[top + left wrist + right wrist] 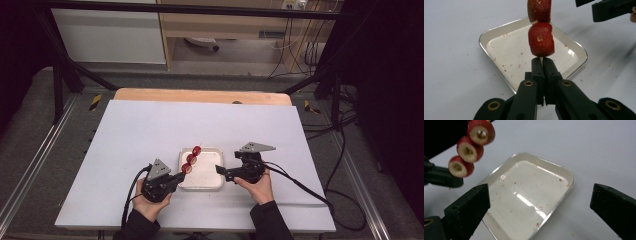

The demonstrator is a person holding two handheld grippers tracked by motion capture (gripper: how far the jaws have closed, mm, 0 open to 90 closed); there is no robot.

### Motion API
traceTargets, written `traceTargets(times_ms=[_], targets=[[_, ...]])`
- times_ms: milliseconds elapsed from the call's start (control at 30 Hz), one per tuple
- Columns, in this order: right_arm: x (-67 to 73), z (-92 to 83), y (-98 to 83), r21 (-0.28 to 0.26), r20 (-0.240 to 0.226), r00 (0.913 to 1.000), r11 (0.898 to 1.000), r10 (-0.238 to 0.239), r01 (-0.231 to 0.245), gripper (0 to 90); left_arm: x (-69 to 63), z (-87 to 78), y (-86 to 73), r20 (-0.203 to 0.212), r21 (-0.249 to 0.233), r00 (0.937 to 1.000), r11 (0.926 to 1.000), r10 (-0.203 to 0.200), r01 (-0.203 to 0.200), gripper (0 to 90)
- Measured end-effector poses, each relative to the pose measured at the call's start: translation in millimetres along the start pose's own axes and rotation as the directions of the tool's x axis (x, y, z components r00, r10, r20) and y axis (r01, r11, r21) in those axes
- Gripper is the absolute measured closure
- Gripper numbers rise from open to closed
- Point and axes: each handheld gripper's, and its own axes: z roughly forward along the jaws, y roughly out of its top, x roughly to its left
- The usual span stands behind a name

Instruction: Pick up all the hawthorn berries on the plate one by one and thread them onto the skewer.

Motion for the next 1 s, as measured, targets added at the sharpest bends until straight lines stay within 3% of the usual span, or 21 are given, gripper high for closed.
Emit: traceTargets(times_ms=[300, 700, 1000], targets=[[-16.5, -11.2, -24.3, 0.126, 0.034, 0.9958, 0.989, -0.085, 0.08, 0.7, 11.0, -5.7, 7.2, 0.001, 0.049, 0.9994, 0.9982, 0.034, -0.034, 88.4], [-45.2, -44.4, -54.0, 0.132, 0.045, 0.9954, 0.988, -0.084, 0.078, 0.6, 17.0, 9.7, 29.3, 0.021, 0.145, 0.9959, 0.9854, 0.088, -0.09, 88.4], [-50.8, -56.0, -62.6, 0.127, 0.052, 0.9962, 0.99, -0.069, 0.062, 0.7, 14.7, 35.4, 38.7, 0.027, 0.223, 0.995, 0.9698, 0.096, -0.1, 88.5]])
